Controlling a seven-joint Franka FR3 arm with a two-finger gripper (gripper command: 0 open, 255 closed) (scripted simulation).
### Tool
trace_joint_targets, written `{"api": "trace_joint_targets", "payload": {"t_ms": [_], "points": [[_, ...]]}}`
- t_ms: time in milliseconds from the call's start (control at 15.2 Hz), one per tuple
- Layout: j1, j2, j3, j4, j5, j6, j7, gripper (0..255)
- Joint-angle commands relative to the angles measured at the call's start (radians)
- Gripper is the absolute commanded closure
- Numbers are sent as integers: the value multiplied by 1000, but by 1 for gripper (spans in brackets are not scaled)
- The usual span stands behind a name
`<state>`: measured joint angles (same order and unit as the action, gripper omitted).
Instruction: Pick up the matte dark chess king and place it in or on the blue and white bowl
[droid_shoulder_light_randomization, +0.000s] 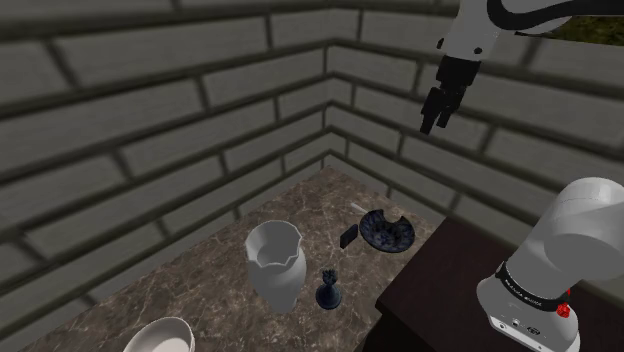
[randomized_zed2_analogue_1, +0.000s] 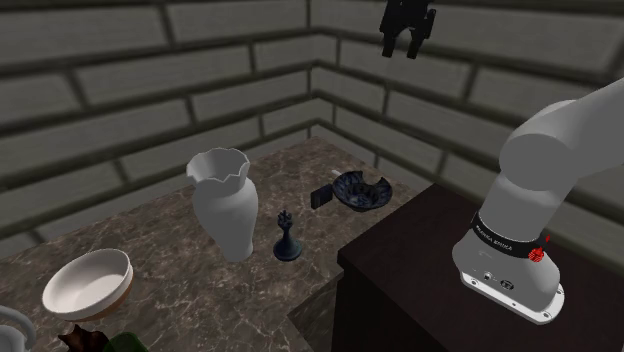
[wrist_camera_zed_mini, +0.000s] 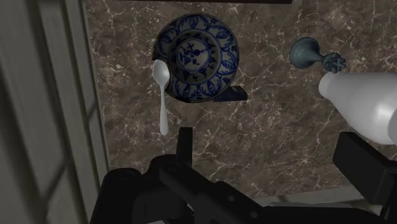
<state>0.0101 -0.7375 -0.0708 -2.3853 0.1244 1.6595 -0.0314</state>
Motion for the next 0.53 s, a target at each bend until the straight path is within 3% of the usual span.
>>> {"api": "trace_joint_targets", "payload": {"t_ms": [0, 462], "points": [[0, 0, 0, 0, 0, 0, 0, 0], [52, 29, 143, -132, 63, 177, 125, 0]]}}
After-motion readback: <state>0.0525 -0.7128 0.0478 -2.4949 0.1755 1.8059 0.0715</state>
